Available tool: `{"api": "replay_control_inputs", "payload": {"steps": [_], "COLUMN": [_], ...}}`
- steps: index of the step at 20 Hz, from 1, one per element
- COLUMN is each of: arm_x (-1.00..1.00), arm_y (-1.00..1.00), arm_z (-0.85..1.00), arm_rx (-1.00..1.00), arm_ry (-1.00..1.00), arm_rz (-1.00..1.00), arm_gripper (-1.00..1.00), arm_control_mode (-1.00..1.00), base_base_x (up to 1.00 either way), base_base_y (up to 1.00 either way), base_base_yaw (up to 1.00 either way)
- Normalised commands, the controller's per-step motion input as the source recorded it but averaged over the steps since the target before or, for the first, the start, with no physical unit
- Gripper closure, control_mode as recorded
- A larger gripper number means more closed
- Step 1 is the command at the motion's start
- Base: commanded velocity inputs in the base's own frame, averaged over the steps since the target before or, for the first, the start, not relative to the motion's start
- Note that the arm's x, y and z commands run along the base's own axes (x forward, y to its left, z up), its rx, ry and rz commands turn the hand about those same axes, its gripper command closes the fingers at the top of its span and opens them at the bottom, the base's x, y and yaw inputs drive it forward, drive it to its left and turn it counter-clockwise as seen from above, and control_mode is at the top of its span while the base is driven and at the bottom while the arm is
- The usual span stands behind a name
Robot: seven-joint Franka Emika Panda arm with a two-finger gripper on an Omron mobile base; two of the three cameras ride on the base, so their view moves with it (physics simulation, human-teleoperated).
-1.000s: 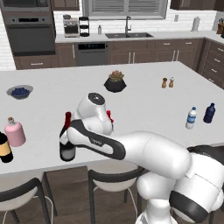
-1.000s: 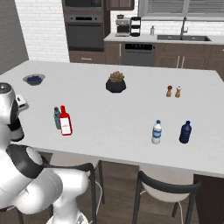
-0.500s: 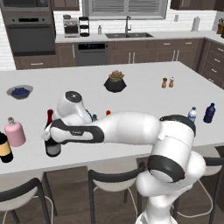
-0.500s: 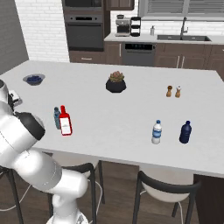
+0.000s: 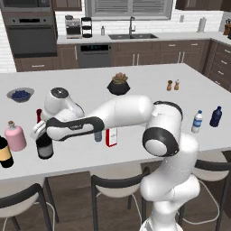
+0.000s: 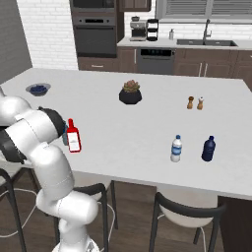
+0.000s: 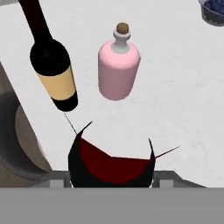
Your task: Move the plastic bottles in the middle to the plastics group, and the glass bottles in the middle to the glass group.
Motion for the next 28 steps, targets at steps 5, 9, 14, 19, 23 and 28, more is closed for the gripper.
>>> {"api": "replay_control_inputs", "payload": {"steps": [5, 9, 14, 19, 23, 28], "arm_x": [0.01, 0.04, 0.24, 0.32, 0.2, 0.21], "arm_y": [0.32, 0.26, 0.35, 0.21, 0.01, 0.0], "arm_z": [-0.24, -0.03, 0.0, 0.0, 0.0, 0.0], "arm_rx": [0.0, 0.0, 0.0, 0.0, 0.0, 0.0], "arm_ry": [0.0, 0.0, 0.0, 0.0, 0.0, 0.0], "arm_rz": [0.02, 0.02, 0.0, 0.0, 0.0, 0.0], "arm_gripper": [1.0, 1.0, 1.0, 1.0, 1.0, 1.0], "arm_control_mode": [-1.0, -1.0, -1.0, -1.0, -1.0, -1.0], "base_base_x": [0.0, 0.0, 0.0, 0.0, 0.0, 0.0], "base_base_y": [0.0, 0.0, 0.0, 0.0, 0.0, 0.0], "base_base_yaw": [0.0, 0.0, 0.0, 0.0, 0.0, 0.0]}}
